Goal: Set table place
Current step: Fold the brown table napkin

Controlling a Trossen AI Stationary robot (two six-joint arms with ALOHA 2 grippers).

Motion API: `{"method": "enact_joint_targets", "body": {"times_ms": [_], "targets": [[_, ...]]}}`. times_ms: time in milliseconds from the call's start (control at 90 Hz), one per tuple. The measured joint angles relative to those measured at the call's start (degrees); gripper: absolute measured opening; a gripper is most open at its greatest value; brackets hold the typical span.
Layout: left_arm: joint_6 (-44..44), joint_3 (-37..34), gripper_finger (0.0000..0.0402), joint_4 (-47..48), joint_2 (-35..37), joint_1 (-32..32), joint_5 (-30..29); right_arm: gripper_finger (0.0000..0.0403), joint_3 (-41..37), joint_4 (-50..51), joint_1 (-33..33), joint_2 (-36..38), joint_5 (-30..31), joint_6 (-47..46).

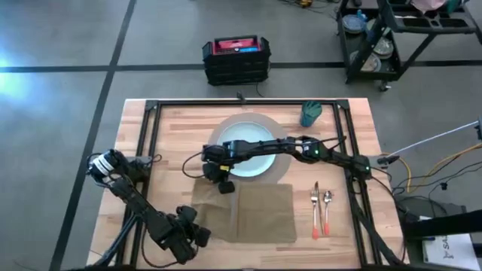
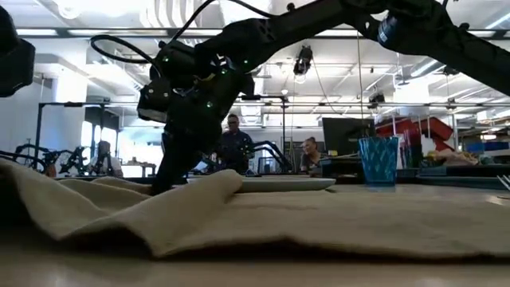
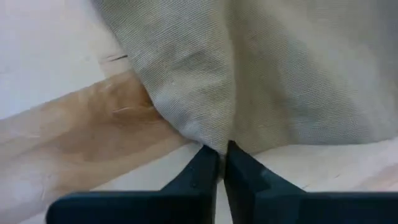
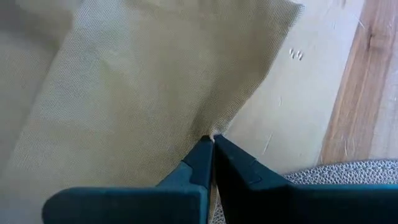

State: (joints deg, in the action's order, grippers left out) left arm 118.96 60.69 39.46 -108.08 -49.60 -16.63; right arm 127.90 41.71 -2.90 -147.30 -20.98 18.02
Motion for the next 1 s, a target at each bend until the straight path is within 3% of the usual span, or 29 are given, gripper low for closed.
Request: {"method": "enact_joint_targets", "body": {"times_ms": [289, 422, 600, 778, 1000], "targets": [[-0.4, 8.9, 0.0001, 26.2, 0.5, -0.9, 3.7, 0.0000, -0.1, -0.4, 0.1, 1.8, 3.6, 0.0], [-0.8, 11.9, 0.0001, 33.6, 0.8, -1.0, 3.9, 0.0000, -0.1, -0.4, 0.2, 3.3, 4.9, -0.2], [-1.0, 12.7, 0.0000, 36.6, 1.0, -1.0, 2.9, 0.0000, 0.1, 0.0, 0.3, 5.8, 7.9, -0.4], [-1.0, 14.3, 0.0000, 41.9, 1.2, -1.0, -0.8, 0.0000, 0.1, 1.5, 0.6, 9.4, 11.5, -0.3], [-3.3, 20.2, 0.0000, 50.4, 3.4, -0.9, -9.4, 0.0000, 0.2, 7.3, 0.6, 16.0, 14.6, 0.0]]}}
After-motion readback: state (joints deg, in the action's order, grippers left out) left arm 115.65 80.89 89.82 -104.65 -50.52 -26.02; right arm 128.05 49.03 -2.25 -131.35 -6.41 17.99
